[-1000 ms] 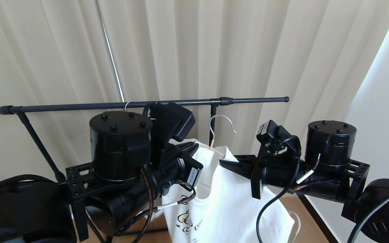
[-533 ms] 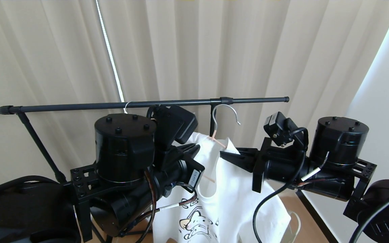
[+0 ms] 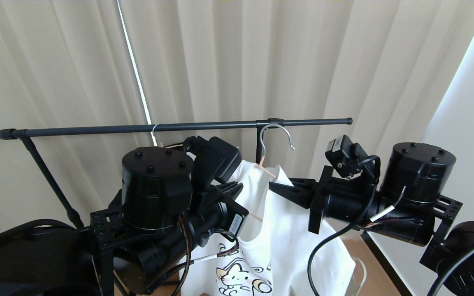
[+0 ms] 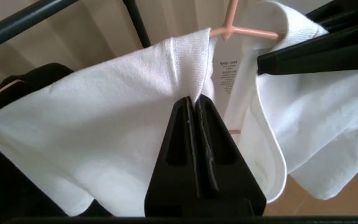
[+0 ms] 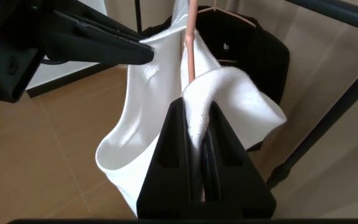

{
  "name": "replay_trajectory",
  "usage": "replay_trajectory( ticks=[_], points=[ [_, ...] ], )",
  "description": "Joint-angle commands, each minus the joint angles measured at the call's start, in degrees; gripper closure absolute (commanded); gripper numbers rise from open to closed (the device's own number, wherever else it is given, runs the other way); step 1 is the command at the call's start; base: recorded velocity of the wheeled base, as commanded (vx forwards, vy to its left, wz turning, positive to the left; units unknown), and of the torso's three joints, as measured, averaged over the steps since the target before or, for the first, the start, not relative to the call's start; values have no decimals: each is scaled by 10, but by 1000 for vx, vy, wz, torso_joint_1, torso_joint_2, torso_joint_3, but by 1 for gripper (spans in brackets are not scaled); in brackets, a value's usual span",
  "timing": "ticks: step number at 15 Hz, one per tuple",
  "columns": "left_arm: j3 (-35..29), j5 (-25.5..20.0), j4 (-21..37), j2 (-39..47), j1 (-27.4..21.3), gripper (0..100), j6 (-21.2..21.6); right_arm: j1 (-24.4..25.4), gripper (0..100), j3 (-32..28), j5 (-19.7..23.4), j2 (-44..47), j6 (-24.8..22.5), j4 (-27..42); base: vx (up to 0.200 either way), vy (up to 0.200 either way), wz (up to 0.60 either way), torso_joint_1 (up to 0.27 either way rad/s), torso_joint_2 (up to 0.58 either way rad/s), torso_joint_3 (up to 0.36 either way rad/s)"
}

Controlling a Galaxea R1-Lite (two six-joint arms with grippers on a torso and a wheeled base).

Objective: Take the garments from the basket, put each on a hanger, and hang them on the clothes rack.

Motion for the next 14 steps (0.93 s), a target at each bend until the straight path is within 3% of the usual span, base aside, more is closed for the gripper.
replay_trajectory(
  ticks=[1, 6, 7, 14],
  points=[
    [-2, 0, -2, 17, 0, 100, -1, 0, 100, 15, 1, 0, -1, -26, 0, 0, 0, 0, 0, 0],
    [-4, 1, -40, 33, 1, 100, 2, 0, 100, 27, 18, -4, -3, -34, 0, 0, 0, 0, 0, 0],
    [-4, 0, -41, 33, 1, 0, 2, 0, 100, 28, 18, -4, -3, -34, 0, 0, 0, 0, 0, 0],
    [78, -9, -97, -53, 12, 0, 6, -17, 100, 24, 43, 3, -3, -35, 0, 0, 0, 0, 0, 0]
  ],
)
